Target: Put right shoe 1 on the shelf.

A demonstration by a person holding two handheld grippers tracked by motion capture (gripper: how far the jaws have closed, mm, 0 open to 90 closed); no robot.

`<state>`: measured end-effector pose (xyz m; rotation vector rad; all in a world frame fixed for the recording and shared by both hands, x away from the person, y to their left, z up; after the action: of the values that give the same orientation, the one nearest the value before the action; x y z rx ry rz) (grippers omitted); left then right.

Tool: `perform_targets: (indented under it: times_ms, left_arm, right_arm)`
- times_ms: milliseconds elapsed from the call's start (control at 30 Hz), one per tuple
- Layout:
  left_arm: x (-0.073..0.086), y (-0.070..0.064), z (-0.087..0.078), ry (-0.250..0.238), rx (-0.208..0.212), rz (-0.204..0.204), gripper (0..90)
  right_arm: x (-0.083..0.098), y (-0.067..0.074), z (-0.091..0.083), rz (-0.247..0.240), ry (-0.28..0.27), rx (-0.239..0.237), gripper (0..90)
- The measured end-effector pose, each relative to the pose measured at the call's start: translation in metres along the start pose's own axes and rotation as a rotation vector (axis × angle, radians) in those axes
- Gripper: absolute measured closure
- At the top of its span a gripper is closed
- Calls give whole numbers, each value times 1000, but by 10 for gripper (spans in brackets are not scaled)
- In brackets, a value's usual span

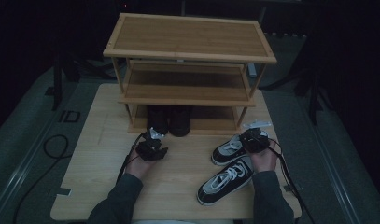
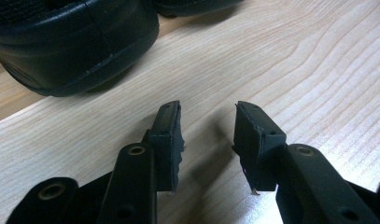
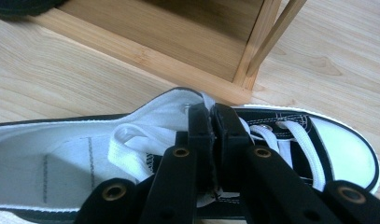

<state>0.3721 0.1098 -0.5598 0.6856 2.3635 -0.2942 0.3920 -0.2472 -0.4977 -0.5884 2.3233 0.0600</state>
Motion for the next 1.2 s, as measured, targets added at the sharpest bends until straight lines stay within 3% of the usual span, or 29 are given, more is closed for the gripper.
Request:
perform_targets:
  times_ms: [133, 300, 933, 1033, 1133, 1200]
  left_arm:
    - [0, 0, 0, -1, -1, -4, 616]
    - [1, 1, 1, 3, -2, -3, 617]
    - [-1, 8, -7, -31, -11, -32, 618]
    - [-1, 7, -6, -32, -11, -34, 618]
    - [-1, 7, -6, -32, -11, -34, 618]
    - [-1, 7, -6, -32, -11, -34, 618]
  right_arm:
    - [2, 0, -4, 21, -33, -14, 884]
    - [1, 9, -6, 6, -54, -93, 885]
    - [-28, 66, -1, -173, -116, -257, 884]
    - [-29, 79, -1, -225, -117, -290, 884]
    - [-27, 86, -1, -255, -119, -336, 884]
    - [-24, 88, -2, -286, -109, -342, 883]
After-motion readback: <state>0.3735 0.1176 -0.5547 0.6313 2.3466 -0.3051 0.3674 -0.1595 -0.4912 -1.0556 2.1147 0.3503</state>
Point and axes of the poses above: each handheld gripper's, and its own axes: z roughly forward along the jaws, x roughly out of its underside, y roughly to its left, the point moved 2 cm from there along z, roughly forward along the jaws
